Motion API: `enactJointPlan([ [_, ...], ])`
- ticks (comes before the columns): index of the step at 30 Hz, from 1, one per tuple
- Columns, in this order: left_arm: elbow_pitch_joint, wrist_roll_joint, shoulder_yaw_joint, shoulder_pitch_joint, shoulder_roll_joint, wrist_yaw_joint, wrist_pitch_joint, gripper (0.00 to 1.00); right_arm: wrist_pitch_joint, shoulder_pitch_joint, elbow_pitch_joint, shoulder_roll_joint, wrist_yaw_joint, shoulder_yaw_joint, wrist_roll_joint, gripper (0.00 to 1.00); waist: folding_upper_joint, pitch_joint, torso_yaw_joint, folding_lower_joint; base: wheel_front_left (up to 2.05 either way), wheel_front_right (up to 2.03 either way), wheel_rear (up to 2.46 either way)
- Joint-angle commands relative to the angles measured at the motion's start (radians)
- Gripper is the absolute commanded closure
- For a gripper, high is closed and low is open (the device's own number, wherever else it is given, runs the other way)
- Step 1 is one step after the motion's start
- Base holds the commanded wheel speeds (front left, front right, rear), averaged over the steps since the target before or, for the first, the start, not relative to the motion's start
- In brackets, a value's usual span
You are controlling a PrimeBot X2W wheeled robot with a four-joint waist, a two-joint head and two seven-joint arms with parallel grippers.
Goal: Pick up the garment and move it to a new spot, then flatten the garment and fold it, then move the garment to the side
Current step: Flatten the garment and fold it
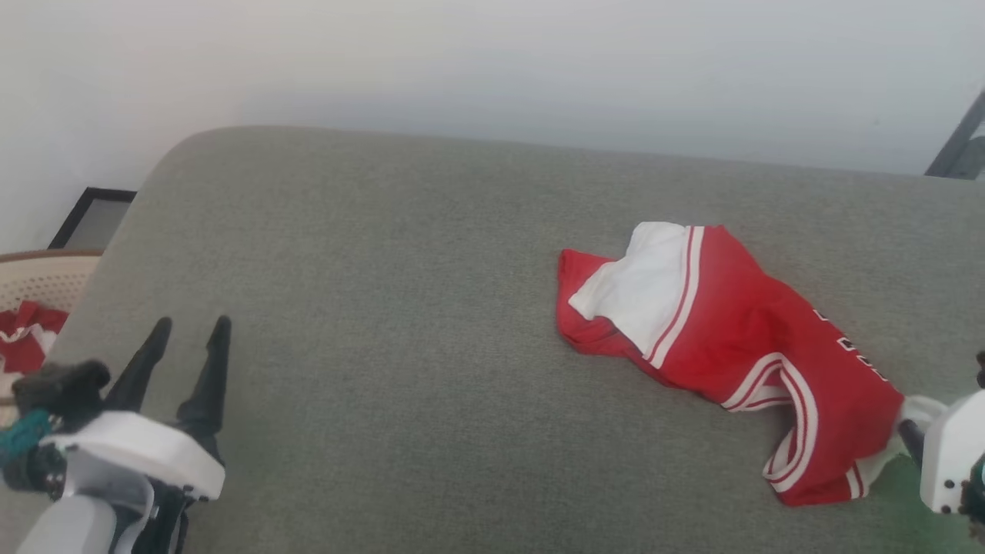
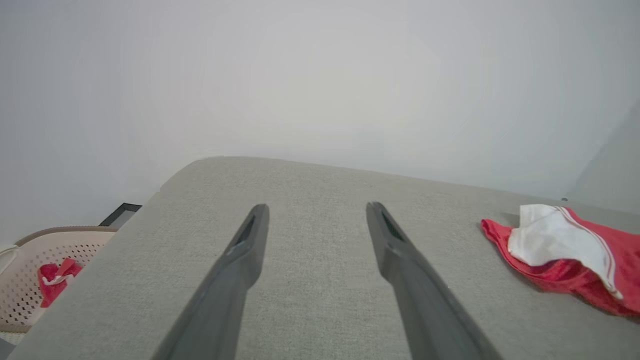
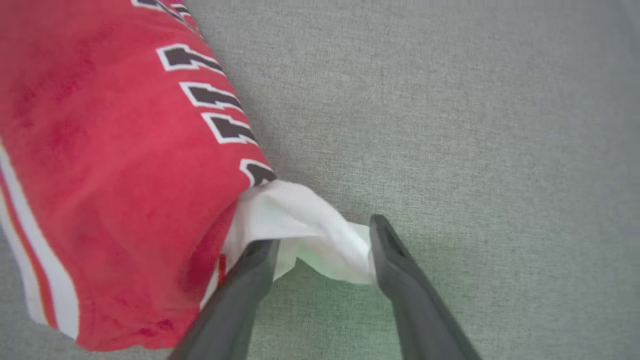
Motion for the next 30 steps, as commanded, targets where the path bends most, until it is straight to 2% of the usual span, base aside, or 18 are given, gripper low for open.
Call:
enactJointPlan([
  [1, -0.009, -0.014, -0.006, -0.024, 0.008, -0.011, 0.023, 0.00, -0.001, -0.015, -0.004, -0.010, -0.001, 0.009, -0.002, 0.00, 0.0000, -0.008, -0.010, 0.0000, 0.00, 0.00, 0.00],
  [5, -0.039, -0.026, -0.036, -0.075, 0.029, -0.028, 0.117, 0.00, -0.035, -0.038, -0.036, -0.025, -0.001, 0.042, 0.021, 0.00, 0.0000, -0.018, -0.041, 0.0000, 0.00, 0.00, 0.00],
  [11, -0.065, -0.060, -0.086, -0.207, 0.070, -0.060, 0.301, 0.00, -0.218, -0.055, -0.138, 0.007, -0.001, 0.053, 0.004, 0.00, 0.0000, -0.011, -0.125, 0.0000, 0.00, 0.00, 0.00],
  [20, -0.041, -0.136, -0.151, -0.407, 0.083, -0.087, 0.543, 0.00, -0.509, -0.063, -0.283, 0.178, -0.001, 0.021, -0.118, 0.00, 0.0000, 0.049, -0.286, 0.0000, 0.00, 0.00, 0.00],
  [22, -0.030, -0.146, -0.166, -0.450, 0.088, -0.086, 0.598, 0.00, -0.555, -0.064, -0.309, 0.219, -0.001, 0.020, -0.148, 0.00, 0.0000, 0.074, -0.326, 0.0000, 0.00, 0.00, 0.00],
  [23, -0.030, -0.146, -0.166, -0.450, 0.088, -0.086, 0.598, 0.00, -0.555, -0.064, -0.309, 0.219, -0.001, 0.020, -0.148, 0.00, 0.0000, 0.074, -0.326, 0.0000, 0.00, 0.00, 0.00],
  [30, 0.016, -0.168, -0.235, -0.568, 0.075, -0.092, 0.774, 0.00, -0.685, -0.077, -0.352, 0.316, -0.001, 0.038, -0.203, 0.00, 0.0000, 0.158, -0.449, 0.0000, 0.00, 0.00, 0.00],
])
